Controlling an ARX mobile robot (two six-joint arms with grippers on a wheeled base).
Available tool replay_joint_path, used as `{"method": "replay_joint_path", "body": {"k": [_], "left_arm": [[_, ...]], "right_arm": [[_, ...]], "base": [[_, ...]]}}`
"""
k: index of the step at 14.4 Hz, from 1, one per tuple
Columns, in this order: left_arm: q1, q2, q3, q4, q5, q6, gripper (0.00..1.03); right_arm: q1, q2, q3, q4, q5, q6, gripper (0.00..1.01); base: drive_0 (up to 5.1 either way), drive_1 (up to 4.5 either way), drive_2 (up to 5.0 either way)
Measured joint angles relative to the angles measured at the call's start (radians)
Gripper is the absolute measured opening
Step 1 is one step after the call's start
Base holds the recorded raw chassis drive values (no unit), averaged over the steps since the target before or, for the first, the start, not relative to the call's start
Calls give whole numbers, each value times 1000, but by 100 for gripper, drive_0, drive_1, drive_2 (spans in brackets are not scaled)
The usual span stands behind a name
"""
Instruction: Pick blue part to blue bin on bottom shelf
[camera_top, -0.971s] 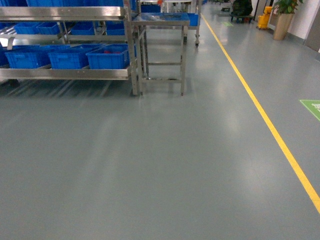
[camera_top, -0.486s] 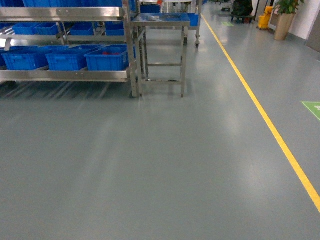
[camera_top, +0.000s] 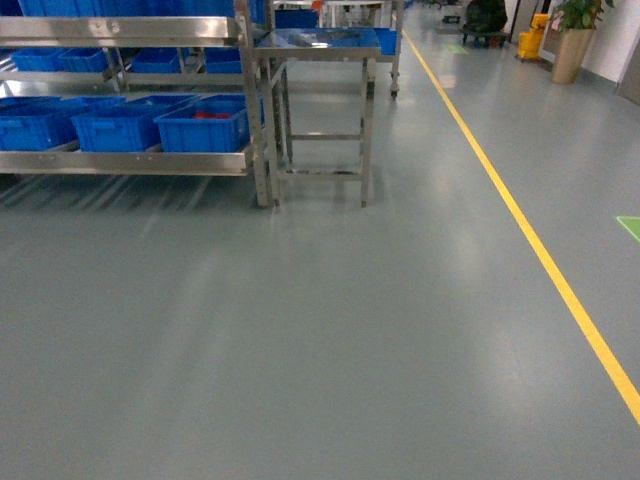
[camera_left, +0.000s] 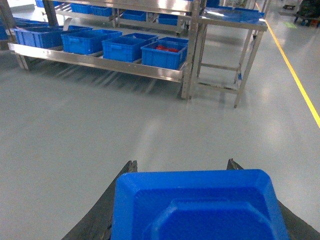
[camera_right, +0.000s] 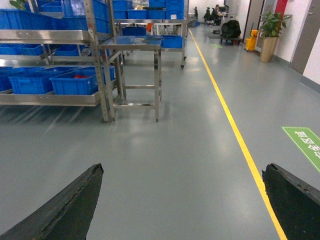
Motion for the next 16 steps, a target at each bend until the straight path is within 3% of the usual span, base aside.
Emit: {"method": "replay_joint_path", "body": {"k": [16], "left_arm": [[-1,-2,0,2,0,0,43]], "right_arm": [[0,0,0,1,0,0,98]], "base": [[-2,418,-422]]}}
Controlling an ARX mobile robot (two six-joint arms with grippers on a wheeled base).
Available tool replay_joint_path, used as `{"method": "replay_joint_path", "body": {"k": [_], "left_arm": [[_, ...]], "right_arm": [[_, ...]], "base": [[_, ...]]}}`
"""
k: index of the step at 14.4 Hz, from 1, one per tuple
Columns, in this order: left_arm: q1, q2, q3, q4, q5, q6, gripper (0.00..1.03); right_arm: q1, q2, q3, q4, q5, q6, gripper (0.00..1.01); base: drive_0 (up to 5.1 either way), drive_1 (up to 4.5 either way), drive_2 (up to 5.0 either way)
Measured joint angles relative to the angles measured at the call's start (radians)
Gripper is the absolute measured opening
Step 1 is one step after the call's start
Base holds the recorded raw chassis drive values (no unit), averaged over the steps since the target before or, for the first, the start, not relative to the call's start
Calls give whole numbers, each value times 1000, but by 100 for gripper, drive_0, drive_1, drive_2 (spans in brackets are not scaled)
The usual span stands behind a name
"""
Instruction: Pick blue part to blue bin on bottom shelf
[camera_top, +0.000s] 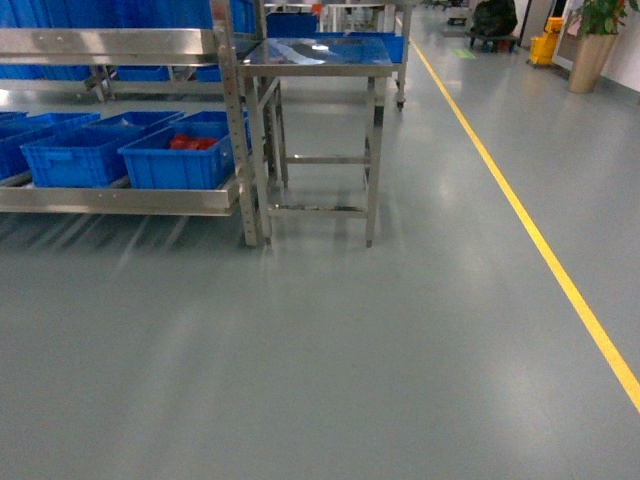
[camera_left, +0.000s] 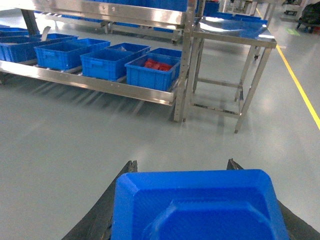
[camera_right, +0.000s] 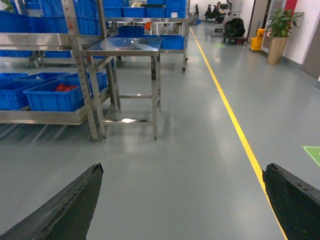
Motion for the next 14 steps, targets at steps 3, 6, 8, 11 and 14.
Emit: {"method": "replay_joint_path", "body": {"k": [3,6,8,11,14], "left_arm": [[0,0,0,3,0,0,43],[0,0,0,2,0,0,43],[0,2,0,0,1,0,43],[0,1,0,2,0,0,43],[0,0,0,0,0,0,43]], "right_arm": [[0,0,0,-3,0,0,98],[0,0,0,-2,0,0,98],[0,0,0,0,0,0,98],[0,0,0,-3,0,0,98],[0,0,0,-7,0,0,98]], "base": [[-5,414,-425],[0,419,-420],[4,424,-415],[-1,419,-421],[0,420,-419]]}}
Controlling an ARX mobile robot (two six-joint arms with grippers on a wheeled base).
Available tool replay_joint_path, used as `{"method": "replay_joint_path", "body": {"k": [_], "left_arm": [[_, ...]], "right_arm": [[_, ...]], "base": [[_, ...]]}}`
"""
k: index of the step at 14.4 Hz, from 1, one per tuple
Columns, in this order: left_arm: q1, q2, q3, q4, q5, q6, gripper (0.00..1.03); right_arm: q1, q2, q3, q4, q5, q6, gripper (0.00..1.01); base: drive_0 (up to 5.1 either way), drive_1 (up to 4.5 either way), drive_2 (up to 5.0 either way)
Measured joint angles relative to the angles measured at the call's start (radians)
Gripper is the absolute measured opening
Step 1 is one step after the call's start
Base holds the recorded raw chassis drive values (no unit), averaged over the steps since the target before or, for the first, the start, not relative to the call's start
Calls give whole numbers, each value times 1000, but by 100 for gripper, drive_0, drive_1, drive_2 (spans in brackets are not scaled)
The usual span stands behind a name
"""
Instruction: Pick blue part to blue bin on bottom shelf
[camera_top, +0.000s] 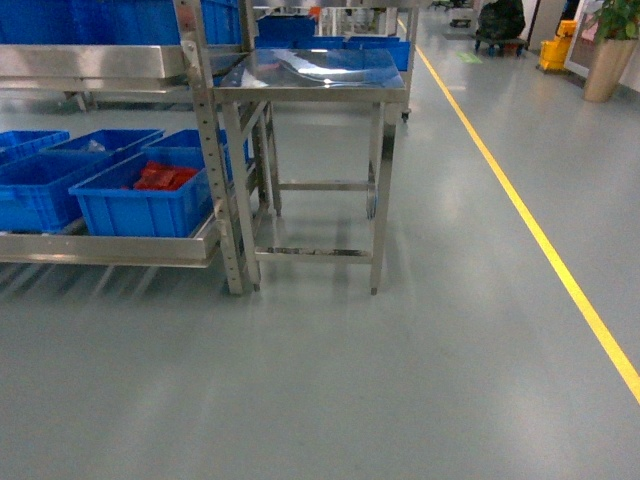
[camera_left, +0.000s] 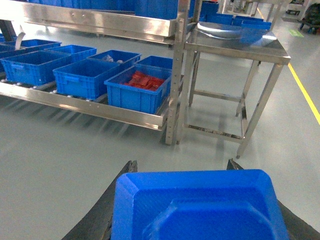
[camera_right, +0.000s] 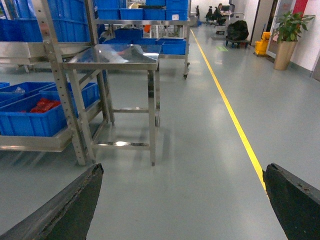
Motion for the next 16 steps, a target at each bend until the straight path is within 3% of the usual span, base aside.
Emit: {"method": "replay_joint_path", "body": {"k": [16], "left_arm": [[0,0,0,5,0,0,43]], "right_arm": [[0,0,0,2,0,0,98]], "base": [[2,420,-417]]}}
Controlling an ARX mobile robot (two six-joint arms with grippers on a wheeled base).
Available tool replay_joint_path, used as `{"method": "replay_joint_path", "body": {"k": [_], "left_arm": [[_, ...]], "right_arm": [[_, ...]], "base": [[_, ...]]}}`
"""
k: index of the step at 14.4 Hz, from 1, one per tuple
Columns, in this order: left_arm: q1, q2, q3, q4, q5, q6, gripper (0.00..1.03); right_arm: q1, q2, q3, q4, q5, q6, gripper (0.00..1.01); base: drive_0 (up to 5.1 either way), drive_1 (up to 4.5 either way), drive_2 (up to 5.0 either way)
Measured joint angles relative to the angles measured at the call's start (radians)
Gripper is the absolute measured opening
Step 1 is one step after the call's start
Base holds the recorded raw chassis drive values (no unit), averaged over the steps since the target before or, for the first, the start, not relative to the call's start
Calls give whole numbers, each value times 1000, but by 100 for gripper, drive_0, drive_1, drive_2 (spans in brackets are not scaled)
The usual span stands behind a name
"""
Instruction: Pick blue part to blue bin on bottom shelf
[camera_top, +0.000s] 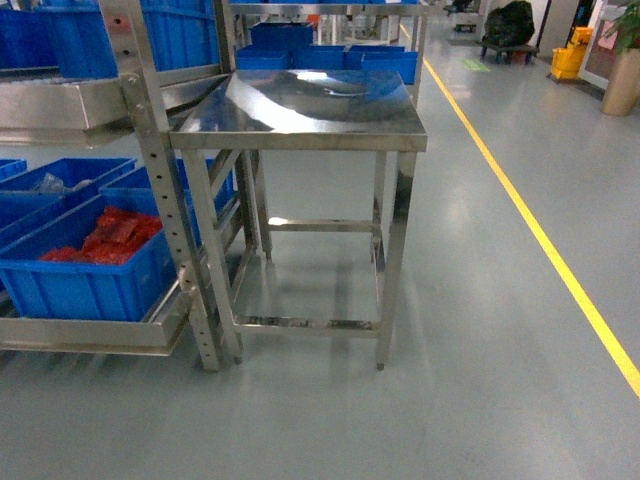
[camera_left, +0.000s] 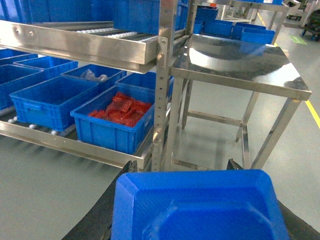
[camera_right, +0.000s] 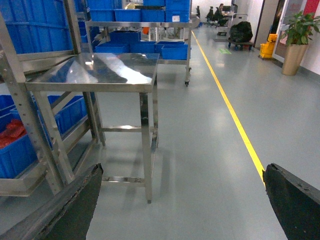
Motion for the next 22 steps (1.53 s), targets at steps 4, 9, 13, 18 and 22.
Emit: {"method": "replay_joint_path", "body": {"k": [4,9,13,18,22], "left_arm": [[0,1,0,-2,0,0,43],[1,1,-1,0,0,0,43],[1,0,-1,-2,0,0,43],[1,1,-1,-1,0,0,43],[1,5,-2,-3,0,0,43]], "right_arm": [[0,0,0,-1,0,0,98],[0,0,0,-1,0,0,98],[0,0,0,2,0,0,98],[0,0,0,-2,0,0,98],[0,0,0,1,0,0,98]], "base": [[0,418,-418],[-7,411,-425],[2,420,-416],[5,339,-329],[-113,60,60]]}}
